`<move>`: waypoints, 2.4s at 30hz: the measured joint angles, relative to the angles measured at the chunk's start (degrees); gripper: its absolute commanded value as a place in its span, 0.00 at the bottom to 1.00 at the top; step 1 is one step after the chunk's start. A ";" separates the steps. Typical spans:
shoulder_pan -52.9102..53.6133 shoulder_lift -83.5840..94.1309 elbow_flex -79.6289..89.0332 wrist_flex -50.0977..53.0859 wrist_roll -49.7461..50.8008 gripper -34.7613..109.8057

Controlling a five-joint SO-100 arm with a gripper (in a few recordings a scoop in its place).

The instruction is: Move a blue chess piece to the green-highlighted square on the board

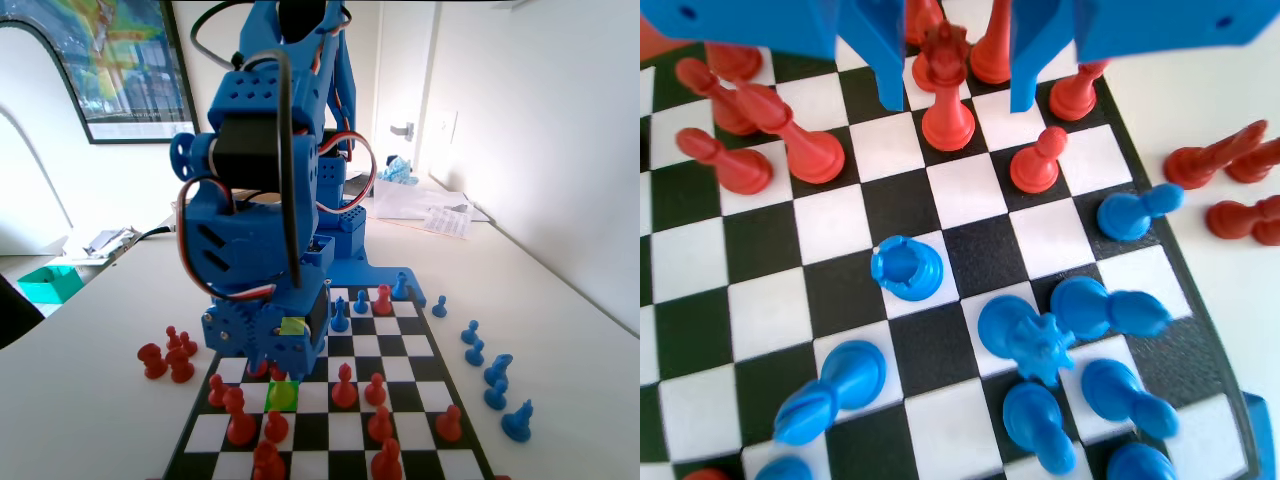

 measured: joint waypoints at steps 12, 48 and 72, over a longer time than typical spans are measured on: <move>0.00 0.00 0.00 0.18 0.53 0.32; -0.53 0.00 0.00 -1.76 -0.18 0.25; 8.00 14.77 -7.03 20.74 -1.85 0.25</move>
